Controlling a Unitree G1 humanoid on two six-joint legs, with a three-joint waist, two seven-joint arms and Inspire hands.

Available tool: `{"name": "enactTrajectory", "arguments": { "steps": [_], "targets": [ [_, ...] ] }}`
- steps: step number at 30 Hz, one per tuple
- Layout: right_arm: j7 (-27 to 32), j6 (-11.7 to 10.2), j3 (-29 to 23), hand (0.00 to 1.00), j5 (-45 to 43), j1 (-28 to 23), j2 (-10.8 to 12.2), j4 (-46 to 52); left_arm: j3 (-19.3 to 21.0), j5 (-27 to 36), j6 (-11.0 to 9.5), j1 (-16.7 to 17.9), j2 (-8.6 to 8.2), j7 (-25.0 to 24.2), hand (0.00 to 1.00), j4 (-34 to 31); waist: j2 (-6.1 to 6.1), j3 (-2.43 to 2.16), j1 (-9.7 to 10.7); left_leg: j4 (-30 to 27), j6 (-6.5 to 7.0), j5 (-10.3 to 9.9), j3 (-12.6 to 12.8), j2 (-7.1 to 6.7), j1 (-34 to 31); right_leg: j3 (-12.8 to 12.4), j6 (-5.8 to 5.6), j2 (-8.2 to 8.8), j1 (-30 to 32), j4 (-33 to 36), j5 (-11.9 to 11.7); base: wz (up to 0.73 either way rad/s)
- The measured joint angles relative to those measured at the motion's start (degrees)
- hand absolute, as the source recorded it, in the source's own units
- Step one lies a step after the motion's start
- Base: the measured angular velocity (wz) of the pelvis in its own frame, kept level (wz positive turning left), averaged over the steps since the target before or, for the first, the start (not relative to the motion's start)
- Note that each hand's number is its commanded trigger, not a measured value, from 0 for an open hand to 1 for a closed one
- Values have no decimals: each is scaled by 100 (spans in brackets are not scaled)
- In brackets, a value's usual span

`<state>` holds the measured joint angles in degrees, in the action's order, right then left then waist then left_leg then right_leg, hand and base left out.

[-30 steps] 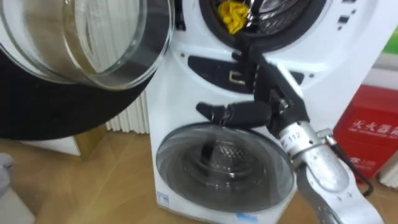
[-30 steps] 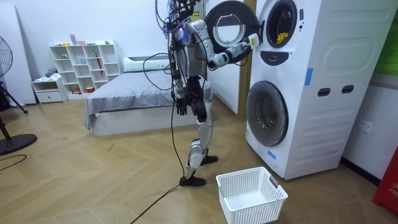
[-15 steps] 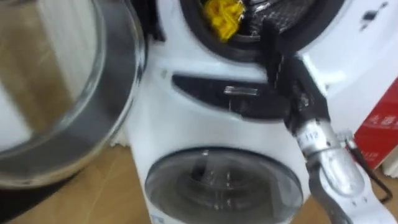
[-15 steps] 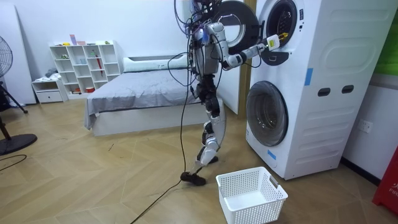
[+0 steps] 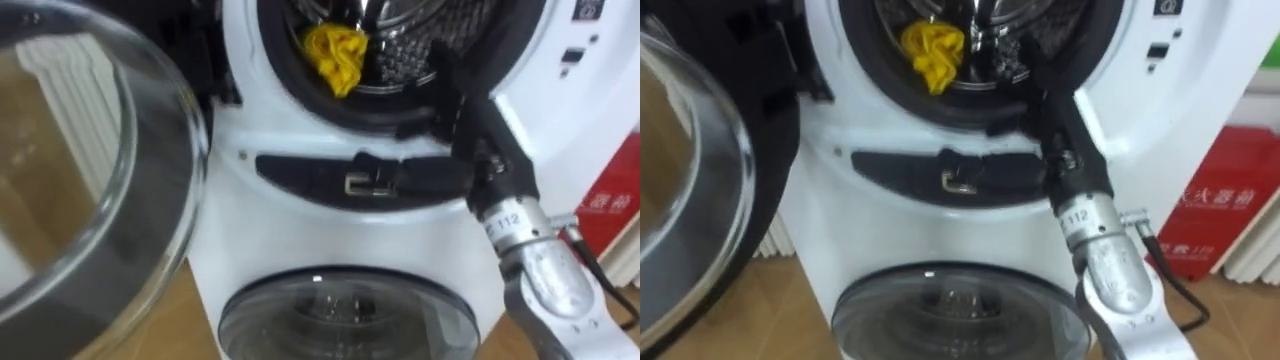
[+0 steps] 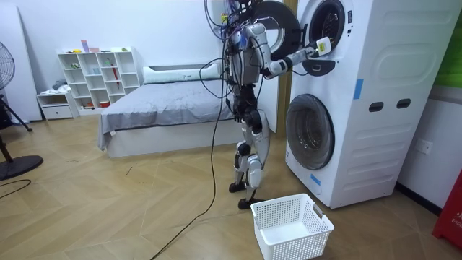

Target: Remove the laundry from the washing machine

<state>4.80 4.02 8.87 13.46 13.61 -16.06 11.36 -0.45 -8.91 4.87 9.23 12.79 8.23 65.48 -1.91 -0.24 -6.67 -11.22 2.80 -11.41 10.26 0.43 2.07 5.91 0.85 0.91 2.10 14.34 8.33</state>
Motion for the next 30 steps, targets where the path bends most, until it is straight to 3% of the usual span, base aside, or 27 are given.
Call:
{"name": "enactTrajectory", "arguments": {
  "steps": [3,6,8,10,13,21,27,30],
  "targets": [
    [-56,170,8,0,208,48,-22,205,17,-125,6,99,-8,-2,0,14,-76,-2,-43,3,-66,30,44,60,-46,-38,75,-52,39,-80,-45,-8],
    [-144,176,23,0,376,425,-27,473,22,-321,-5,73,-54,2,0,-14,-131,-4,-46,40,-111,55,34,81,-48,-13,134,-110,-8,-210,-81,4],
    [-212,130,23,0,521,783,-31,681,21,-358,-12,44,-65,1,0,-23,-174,-7,-44,51,-135,59,-12,91,-45,52,167,-136,-85,-321,-102,17],
    [-278,-61,55,0,742,1052,-30,953,22,-427,-12,27,-66,2,0,-52,-206,-20,-42,51,-167,42,-156,102,-24,167,183,-158,-234,-481,-111,29],
    [-348,-202,124,0,897,1157,-27,1058,21,-426,-16,27,-86,12,0,-136,-233,-10,-78,75,-195,22,-269,114,59,239,181,-176,-389,-565,-110,20],
    [-788,-198,169,0,1468,1251,26,1085,27,-550,11,66,-123,-20,0,-157,-142,52,-199,162,-205,11,-297,153,53,298,181,-183,-393,-567,-110,1],
    [-862,-204,169,0,2029,1392,28,1185,34,-548,-22,126,-146,-22,0,-134,-134,38,-318,150,-218,7,-297,181,92,299,181,-206,-407,-567,-110,1],
    [-819,-212,178,0,1906,1393,27,1189,42,-561,-10,147,-167,-22,0,-169,-134,38,-317,151,-218,7,-321,177,74,364,181,-198,-408,-569,-110,4]
  ]
}}
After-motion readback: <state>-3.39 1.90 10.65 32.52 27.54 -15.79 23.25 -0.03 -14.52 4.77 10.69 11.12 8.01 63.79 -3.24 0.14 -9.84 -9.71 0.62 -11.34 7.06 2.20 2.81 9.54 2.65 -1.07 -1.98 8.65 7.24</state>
